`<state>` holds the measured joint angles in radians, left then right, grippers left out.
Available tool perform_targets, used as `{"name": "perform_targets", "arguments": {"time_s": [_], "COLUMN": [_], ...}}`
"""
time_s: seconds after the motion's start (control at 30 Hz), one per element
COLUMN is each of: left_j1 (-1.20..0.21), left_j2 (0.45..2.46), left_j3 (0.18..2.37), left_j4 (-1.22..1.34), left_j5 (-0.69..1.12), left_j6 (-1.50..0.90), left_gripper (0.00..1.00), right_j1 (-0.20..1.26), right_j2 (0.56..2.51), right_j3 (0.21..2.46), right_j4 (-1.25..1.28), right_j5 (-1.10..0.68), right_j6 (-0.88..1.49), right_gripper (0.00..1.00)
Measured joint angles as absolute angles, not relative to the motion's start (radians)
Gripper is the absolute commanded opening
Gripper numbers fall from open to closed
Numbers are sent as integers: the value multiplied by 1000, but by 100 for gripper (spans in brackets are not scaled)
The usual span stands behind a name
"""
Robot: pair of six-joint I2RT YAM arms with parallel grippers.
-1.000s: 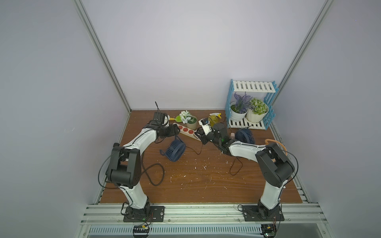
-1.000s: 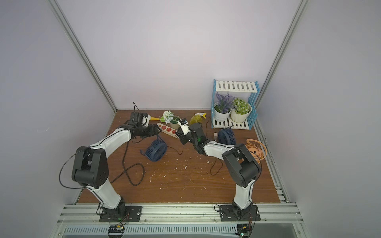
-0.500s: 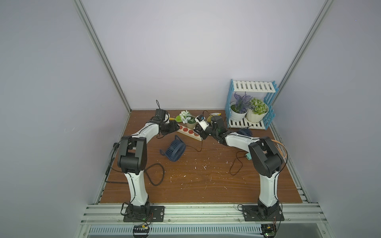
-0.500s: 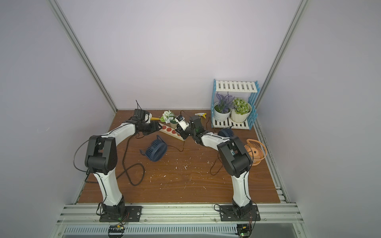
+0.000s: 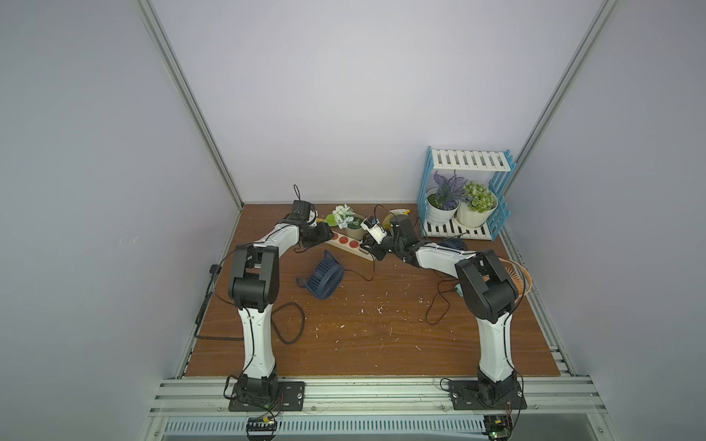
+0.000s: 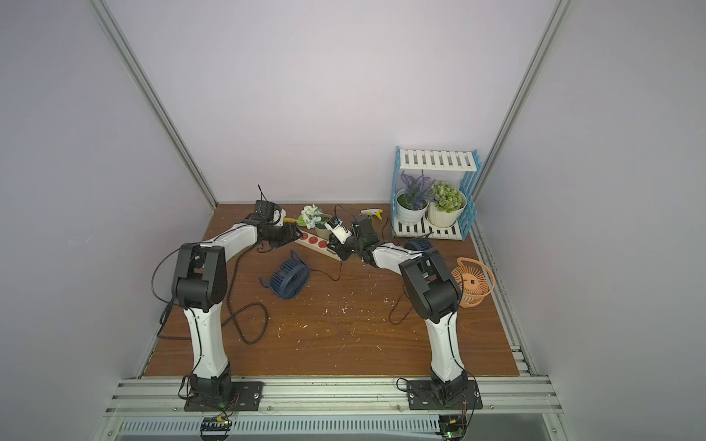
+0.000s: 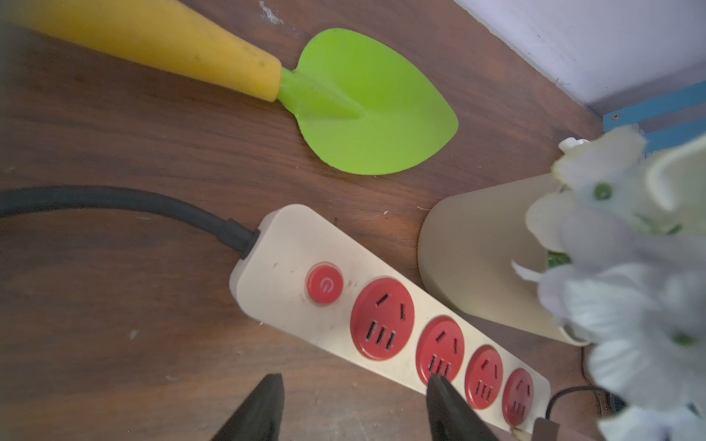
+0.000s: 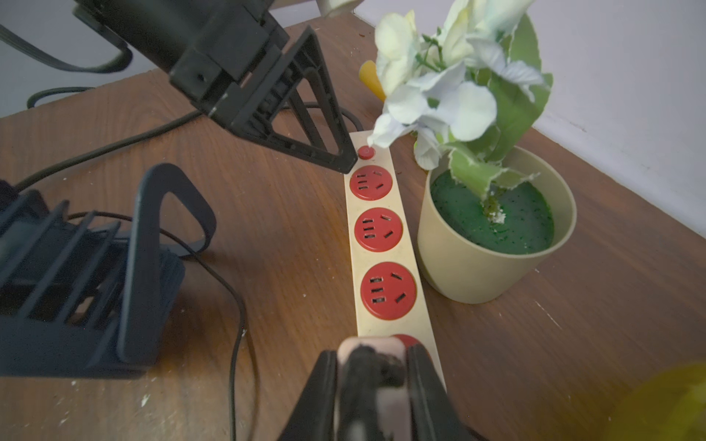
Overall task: Plug the desk fan into the power strip
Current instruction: Insert the plug into the socket.
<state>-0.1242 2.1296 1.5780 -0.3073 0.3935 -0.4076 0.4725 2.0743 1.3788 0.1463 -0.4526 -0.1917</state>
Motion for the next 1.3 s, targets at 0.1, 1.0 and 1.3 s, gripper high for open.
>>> {"name": "perform_targets", "arguments": {"time_s": [0.1, 1.0, 1.3], "left_j1": [-124, -124, -124], "left_j2": [2138, 2176, 2176], "left_j3": [1587, 1604, 1604], "left_j4": [-308, -309, -309], "left_j5": [396, 400, 402], "left_j6": [-408, -407, -407], "left_gripper": [61, 55, 55], "right_j1": [471, 449, 449], "right_j2": [2080, 2104, 2137], "right_j3": [1388, 1437, 1487], "right_j4": [145, 111, 80], "right_j5": [-457, -499, -501], "right_j6": [-194, -222, -234], "right_gripper": [0, 0, 0]}}
